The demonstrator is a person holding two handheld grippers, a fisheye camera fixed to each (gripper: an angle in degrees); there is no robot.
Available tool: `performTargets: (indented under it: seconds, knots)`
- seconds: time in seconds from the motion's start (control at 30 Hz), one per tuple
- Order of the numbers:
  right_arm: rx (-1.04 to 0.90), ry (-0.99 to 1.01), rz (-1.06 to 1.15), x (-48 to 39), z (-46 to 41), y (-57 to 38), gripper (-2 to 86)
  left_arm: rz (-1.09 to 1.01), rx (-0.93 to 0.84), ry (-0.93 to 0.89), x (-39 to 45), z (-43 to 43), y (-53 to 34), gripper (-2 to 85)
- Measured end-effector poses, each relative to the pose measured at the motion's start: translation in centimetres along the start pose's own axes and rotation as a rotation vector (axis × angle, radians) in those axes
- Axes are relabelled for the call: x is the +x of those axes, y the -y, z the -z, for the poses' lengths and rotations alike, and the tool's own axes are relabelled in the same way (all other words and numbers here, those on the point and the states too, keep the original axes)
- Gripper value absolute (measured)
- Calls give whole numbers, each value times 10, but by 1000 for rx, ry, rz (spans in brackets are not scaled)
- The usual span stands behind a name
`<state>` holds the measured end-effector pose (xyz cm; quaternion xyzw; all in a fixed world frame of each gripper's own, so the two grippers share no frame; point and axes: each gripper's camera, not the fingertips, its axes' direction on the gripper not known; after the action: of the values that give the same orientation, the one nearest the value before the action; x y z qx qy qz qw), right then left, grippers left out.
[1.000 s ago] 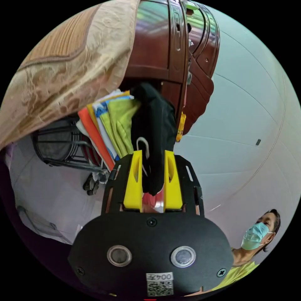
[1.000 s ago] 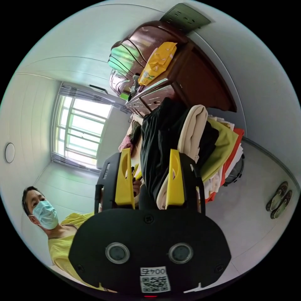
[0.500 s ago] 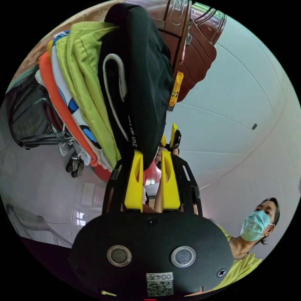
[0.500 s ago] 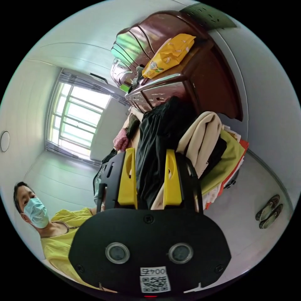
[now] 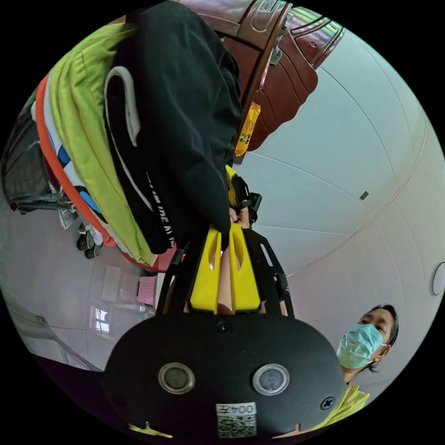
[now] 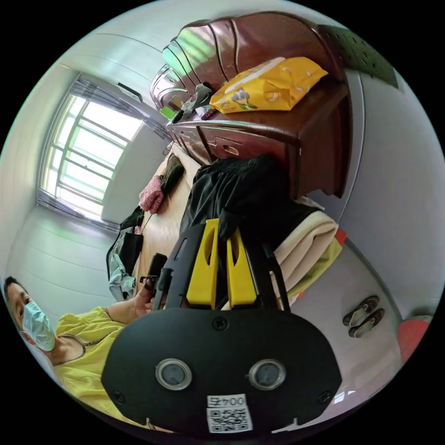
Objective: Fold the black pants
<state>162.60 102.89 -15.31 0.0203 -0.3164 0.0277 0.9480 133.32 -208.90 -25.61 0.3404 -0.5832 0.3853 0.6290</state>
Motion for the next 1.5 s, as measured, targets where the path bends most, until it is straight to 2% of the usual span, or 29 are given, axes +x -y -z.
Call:
performTargets:
  seconds: [0.2,0.53,0.6,0.67,0.77,0.83,0.9,0.97,1.07,1.2,1.27,1.4,1.5]
  knots:
    - [-3,-73,34,-16,18,-1,28,2,-43,-15,-1,-38,1,43]
    - [54,42,-45,21,8,-57,46,25,-162,54,-27,-85,-36,66]
    - [64,32,-26,15,10,-68,59,-27,-187,91,-22,-83,-48,71]
    - [85,-14,-1,4,16,-81,72,-140,-197,208,-6,-73,-63,73]
    - [205,-182,77,-32,31,-107,85,-386,-150,412,32,-62,-78,67]
    - [346,-381,202,-77,33,-123,94,-538,-90,530,57,-61,-84,64]
    - [426,-422,313,-108,24,-129,86,-653,-63,564,76,-69,-83,62]
    - [410,-398,389,-129,4,-124,69,-752,-100,610,90,-93,-73,68]
    - [239,-469,416,-142,-43,-102,49,-822,-163,680,95,-129,-63,88]
    - [159,-629,409,-136,-89,-87,96,-869,-273,795,87,-173,-60,121]
    - [99,-616,376,-120,-102,-81,100,-884,-307,850,77,-190,-62,127]
    - [107,-511,322,-88,-111,-87,85,-847,-274,831,74,-190,-57,124]
    - [113,-452,309,-83,-110,-97,92,-772,-303,731,80,-180,-49,137]
